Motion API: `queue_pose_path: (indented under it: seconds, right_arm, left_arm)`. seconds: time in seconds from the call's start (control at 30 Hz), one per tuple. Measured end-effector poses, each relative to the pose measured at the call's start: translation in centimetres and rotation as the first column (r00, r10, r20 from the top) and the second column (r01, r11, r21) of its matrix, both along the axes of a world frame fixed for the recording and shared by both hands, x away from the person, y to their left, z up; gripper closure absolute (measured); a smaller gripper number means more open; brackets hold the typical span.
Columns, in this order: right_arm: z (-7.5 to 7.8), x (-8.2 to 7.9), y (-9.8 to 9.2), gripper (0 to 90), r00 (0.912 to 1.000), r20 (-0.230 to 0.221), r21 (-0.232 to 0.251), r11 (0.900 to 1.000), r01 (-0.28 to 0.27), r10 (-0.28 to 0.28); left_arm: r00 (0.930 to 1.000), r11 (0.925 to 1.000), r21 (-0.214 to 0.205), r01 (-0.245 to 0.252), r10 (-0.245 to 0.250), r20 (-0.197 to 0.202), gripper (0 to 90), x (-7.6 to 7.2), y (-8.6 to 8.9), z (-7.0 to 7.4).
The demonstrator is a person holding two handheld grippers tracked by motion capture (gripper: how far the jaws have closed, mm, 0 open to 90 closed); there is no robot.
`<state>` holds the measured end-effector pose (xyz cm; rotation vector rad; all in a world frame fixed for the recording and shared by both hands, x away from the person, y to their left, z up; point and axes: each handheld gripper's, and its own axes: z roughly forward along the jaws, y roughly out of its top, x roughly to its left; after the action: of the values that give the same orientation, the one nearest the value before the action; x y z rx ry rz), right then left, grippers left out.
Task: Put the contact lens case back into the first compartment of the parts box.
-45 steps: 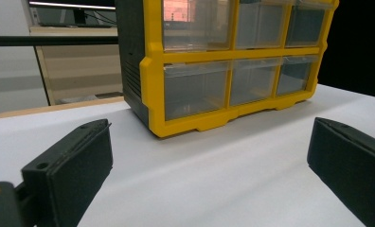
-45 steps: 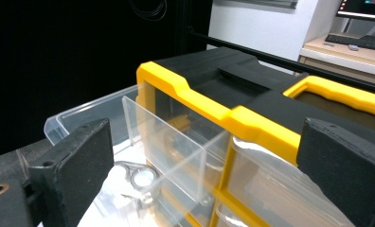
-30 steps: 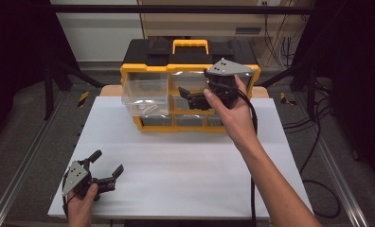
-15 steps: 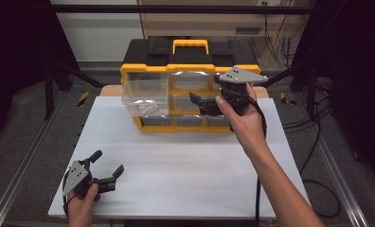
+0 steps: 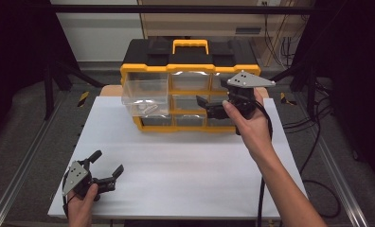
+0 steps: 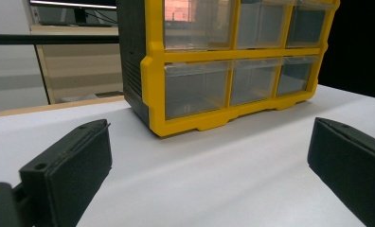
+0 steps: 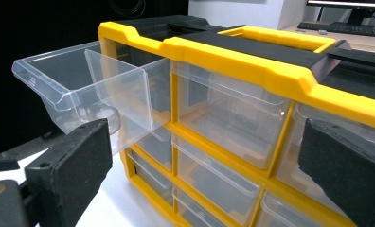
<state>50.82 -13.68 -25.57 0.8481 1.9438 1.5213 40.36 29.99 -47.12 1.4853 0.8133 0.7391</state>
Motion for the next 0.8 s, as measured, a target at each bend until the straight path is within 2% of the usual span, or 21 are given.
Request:
queue_pose_path:
  seconds: [0.8]
  right_arm:
    - [-1.5,-0.9,-2.6,3.3,0.9996,-0.002,0.016,0.9995,0.027,-0.027]
  left_arm:
    - [1.0000,1.0000,-0.002,-0.004,0.004,0.001,0.3,0.0,0.0,0.0]
